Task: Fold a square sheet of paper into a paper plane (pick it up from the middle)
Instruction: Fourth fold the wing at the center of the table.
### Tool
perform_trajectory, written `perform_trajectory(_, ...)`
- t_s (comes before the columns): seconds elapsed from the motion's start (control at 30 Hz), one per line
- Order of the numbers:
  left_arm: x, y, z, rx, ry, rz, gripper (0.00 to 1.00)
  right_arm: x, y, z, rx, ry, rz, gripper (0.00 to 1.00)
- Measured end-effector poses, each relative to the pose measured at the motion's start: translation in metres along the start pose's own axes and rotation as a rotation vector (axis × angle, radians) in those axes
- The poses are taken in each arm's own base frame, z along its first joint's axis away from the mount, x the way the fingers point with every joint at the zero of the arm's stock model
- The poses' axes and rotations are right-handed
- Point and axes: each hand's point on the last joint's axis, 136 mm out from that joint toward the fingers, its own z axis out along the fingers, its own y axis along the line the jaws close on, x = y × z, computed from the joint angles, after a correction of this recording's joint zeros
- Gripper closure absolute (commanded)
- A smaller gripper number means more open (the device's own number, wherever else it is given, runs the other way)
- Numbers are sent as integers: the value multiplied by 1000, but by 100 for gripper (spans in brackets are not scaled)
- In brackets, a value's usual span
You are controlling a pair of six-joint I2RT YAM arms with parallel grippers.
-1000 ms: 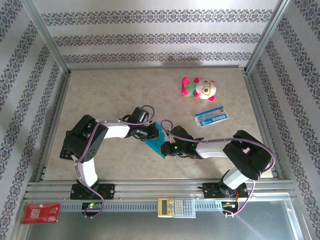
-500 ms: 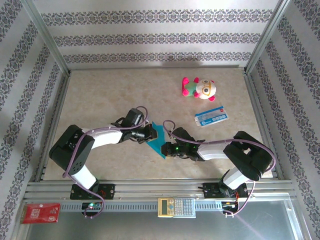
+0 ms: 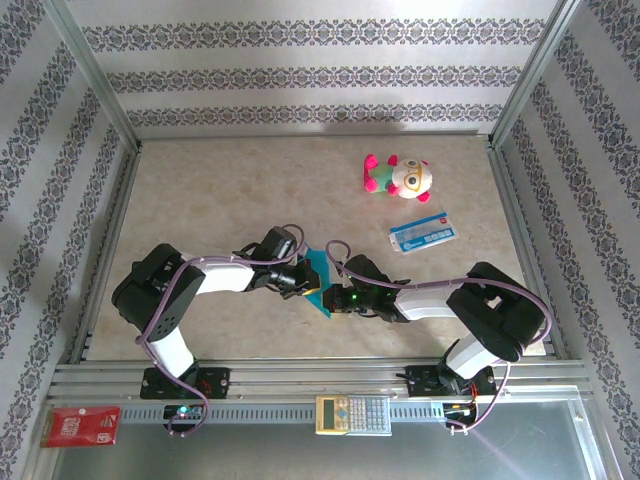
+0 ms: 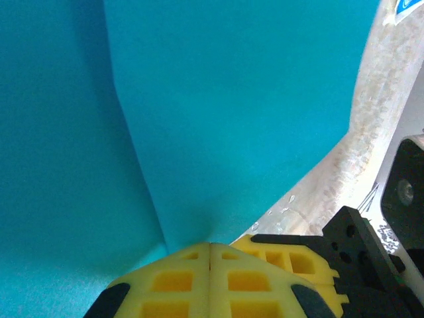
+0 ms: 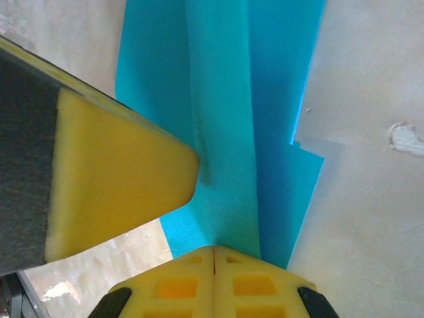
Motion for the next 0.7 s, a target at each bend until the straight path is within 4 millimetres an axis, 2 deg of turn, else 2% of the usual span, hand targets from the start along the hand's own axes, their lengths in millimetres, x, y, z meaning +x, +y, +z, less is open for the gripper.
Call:
perform_trajectory(0.43, 0, 8, 11, -10, 11, -16, 100, 0, 0, 0, 8, 8, 4, 100)
perform_trajectory(0.7, -5, 6, 15, -9, 15, -7, 100, 1, -1, 1, 34, 31, 15, 100)
